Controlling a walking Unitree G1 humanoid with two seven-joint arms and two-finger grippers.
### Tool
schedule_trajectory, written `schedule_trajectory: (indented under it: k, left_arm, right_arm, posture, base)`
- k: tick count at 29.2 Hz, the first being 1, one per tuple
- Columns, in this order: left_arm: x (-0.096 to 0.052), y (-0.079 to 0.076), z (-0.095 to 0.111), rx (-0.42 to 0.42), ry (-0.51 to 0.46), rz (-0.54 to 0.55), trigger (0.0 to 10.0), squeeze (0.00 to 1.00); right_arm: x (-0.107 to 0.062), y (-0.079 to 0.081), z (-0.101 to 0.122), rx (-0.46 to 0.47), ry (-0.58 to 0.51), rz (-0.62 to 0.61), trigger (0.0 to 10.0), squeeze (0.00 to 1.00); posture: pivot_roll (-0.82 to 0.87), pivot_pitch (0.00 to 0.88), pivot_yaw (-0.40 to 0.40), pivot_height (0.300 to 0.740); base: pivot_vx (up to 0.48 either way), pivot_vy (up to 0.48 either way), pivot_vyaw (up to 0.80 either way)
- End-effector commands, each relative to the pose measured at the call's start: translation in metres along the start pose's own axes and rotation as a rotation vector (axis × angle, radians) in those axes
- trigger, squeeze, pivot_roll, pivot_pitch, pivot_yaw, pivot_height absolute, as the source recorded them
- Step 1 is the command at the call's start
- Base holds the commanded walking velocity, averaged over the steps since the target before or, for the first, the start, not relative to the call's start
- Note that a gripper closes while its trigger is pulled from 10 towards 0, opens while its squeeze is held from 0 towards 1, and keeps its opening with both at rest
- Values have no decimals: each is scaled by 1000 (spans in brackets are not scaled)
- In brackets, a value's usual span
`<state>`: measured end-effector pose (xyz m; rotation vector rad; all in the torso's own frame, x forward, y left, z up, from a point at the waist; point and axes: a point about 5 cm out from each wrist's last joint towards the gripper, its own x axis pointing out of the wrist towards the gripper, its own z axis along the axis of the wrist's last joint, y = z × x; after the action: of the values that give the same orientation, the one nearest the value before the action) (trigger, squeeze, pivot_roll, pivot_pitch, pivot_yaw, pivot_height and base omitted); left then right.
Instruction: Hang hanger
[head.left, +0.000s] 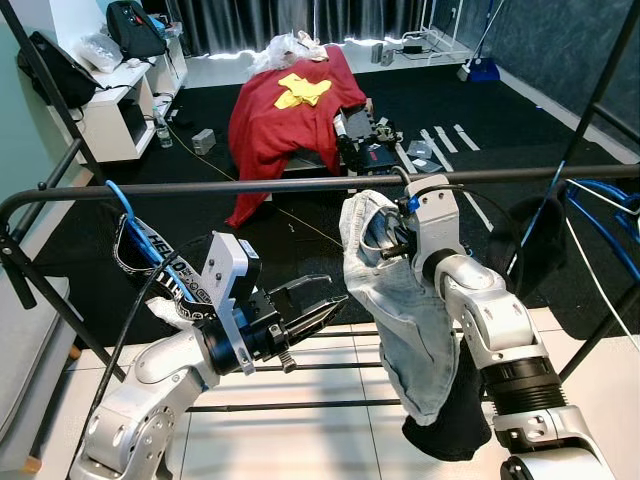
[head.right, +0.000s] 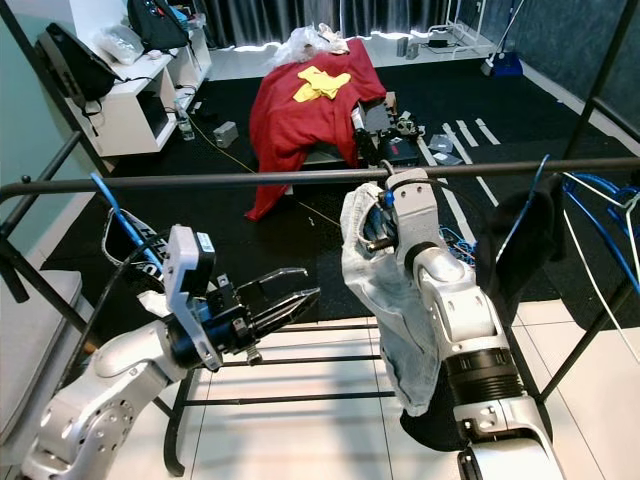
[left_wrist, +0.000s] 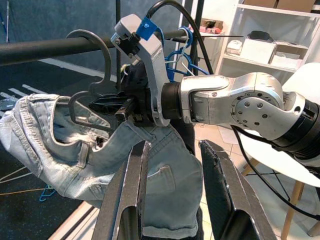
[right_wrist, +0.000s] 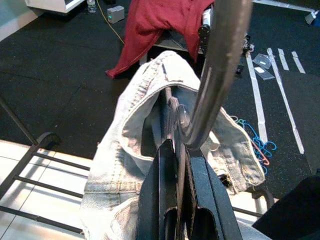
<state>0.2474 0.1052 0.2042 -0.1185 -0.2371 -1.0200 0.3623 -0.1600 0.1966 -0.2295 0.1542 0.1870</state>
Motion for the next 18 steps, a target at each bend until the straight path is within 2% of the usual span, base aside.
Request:
schedule_trajectory:
  k: [1,4,5,6,7,8,10,11,15,17,18]
  left_arm:
    - [-1,-1,2,25,21,-17,10000,0]
    - [0,0,2,27,22,-15,10000,0]
    - [1,3,1,35,22,3,10000,0]
    - [0,6,-1,39,24,26,10000,0]
    - [0,6,-1,39,24,26,10000,0]
    - [0,8,-2,42,25,43,10000,0]
    - [-1,7,-3,29,21,49,10000,0]
    - [-1,7,-3,25,20,48,10000,0]
    - [-1,7,-3,24,20,48,10000,0]
    - [-6,17,-15,-23,38,159,10000,0]
    - [-6,17,-15,-23,38,159,10000,0]
  right_arm:
    - [1,0,-2,-1,18,1,0,0]
    - [-2,1,4,-21,-21,10,0,0]
    - [-6,6,14,-57,-103,37,0,0]
    - [-16,15,25,-103,-208,80,0,0]
    - [-16,15,25,-103,-208,80,0,0]
    - [-24,23,32,-133,-279,112,0,0]
    - [-39,40,36,-223,-347,177,0,0]
    - [-44,45,35,-264,-360,200,0,0]
    - [-46,48,35,-290,-369,215,0,0]
    - [-54,60,31,-282,-384,280,0,0]
    - [-54,60,31,-282,-384,280,0,0]
  posture:
    - [-130,55,40,740]
    - [-135,57,47,740]
    - [-139,58,48,740]
    - [-141,61,52,740]
    - [-141,61,52,740]
    - [-141,61,52,740]
    - [-143,62,56,740]
    - [-143,60,58,740]
    - [-143,60,58,740]
    - [-131,51,62,740]
    - [-131,51,62,740]
  base:
    - [0,0,0]
    - [0,0,0]
    - [0,0,0]
    - [0,0,0]
    - [0,0,0]
    - [0,0,0]
    - [0,0,0]
    - [0,0,0]
    - [0,0,0]
    - [0,0,0]
    - [0,0,0]
